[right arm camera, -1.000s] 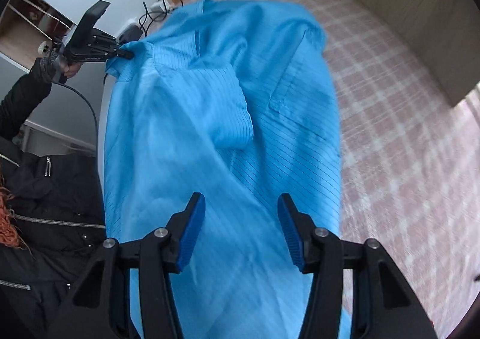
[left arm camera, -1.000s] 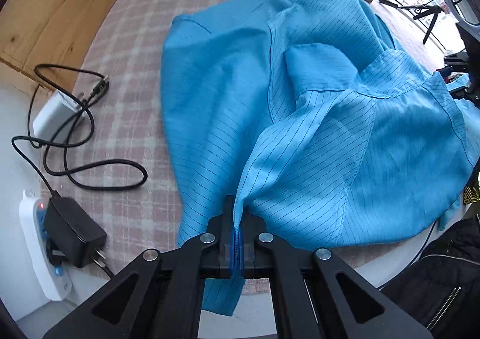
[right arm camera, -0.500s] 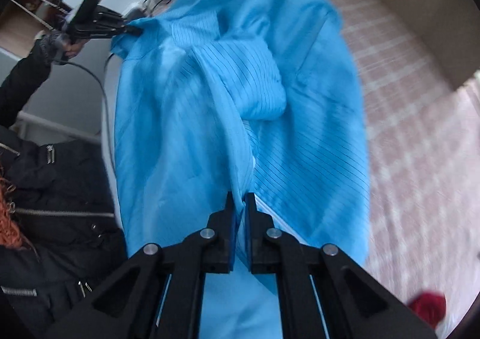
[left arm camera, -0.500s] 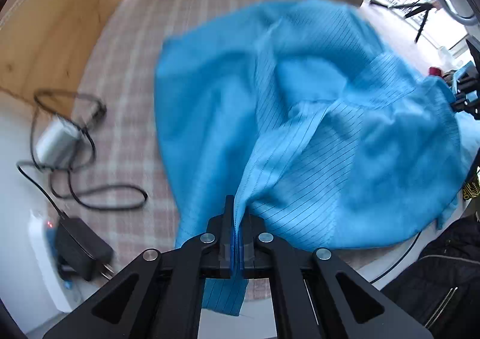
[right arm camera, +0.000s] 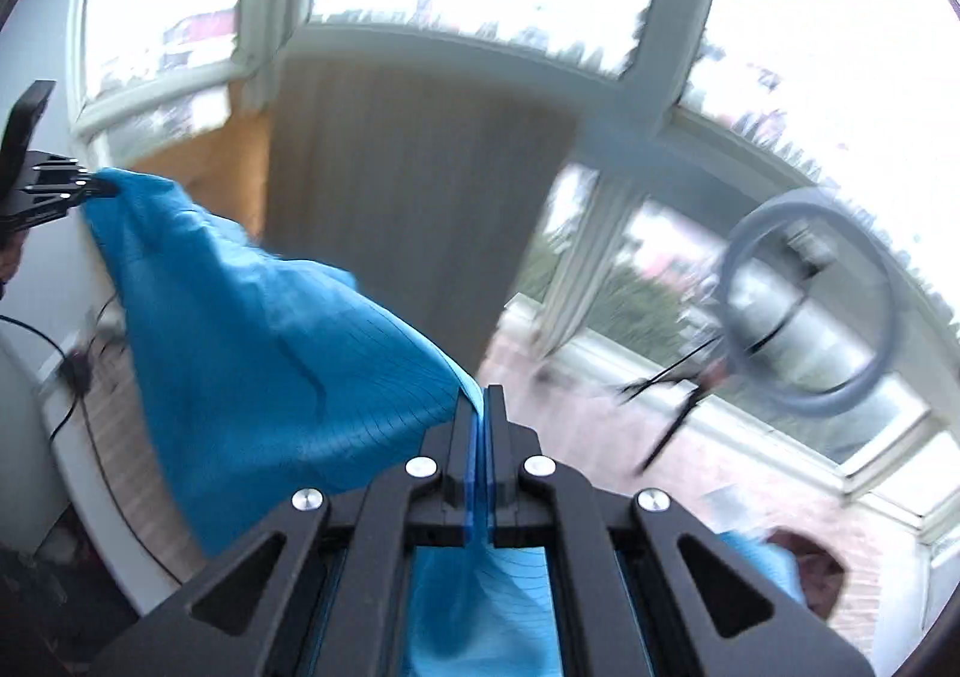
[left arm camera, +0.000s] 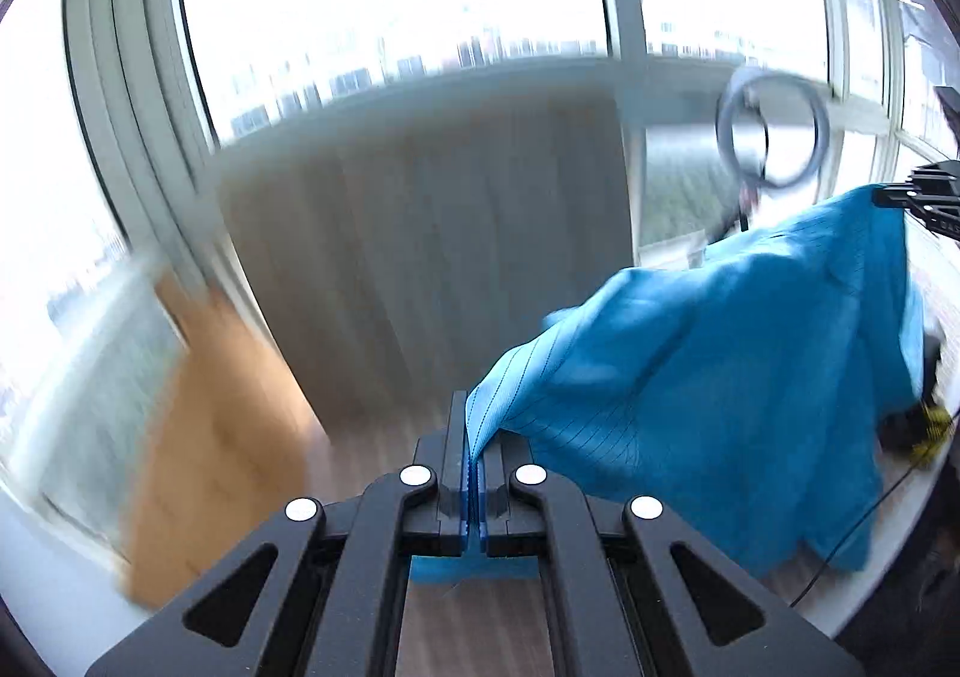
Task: Fold clothes
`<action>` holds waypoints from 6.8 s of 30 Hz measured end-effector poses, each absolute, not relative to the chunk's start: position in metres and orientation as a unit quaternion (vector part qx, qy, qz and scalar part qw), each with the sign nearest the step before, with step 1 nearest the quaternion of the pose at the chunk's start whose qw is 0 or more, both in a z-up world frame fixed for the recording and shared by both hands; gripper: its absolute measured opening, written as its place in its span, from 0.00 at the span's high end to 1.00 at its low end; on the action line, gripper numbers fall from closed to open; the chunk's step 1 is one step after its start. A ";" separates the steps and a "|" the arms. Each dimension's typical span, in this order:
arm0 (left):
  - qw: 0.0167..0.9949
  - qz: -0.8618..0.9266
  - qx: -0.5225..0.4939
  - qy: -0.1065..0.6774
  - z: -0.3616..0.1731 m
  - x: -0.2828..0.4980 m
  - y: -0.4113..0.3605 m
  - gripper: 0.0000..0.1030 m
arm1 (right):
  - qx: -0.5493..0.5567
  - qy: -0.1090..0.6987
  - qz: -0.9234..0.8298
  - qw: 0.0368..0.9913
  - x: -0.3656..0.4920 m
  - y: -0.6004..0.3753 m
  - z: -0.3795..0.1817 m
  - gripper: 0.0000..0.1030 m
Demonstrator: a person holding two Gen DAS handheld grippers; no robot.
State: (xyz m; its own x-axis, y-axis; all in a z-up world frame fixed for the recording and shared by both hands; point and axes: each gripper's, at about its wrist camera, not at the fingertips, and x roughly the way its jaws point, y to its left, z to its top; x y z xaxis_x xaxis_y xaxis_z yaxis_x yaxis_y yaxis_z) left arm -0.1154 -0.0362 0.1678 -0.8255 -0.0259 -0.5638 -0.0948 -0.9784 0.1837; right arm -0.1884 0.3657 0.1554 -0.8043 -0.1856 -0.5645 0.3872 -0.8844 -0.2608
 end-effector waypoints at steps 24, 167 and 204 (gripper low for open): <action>-0.033 0.964 -0.065 0.256 0.452 -0.023 0.029 0.98 | -0.048 0.175 -0.983 -0.039 0.023 0.388 0.424 0.99; -0.025 0.797 -0.604 -0.001 -0.110 -0.005 0.063 0.70 | 0.505 0.070 -0.859 0.042 -0.085 0.615 -0.085 0.50; -0.048 0.783 -0.619 -0.031 -0.135 0.007 0.077 0.70 | 0.403 0.017 -0.911 -0.079 -0.189 0.702 0.009 0.74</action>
State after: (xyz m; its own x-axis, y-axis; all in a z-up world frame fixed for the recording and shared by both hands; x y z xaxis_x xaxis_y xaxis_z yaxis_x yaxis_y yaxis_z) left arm 0.0075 0.0768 -0.1347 -0.2289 -0.0369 -0.9727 0.1141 -0.9934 0.0109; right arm -0.1894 0.7022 0.0093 -0.6620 0.1574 -0.7328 -0.1304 -0.9870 -0.0942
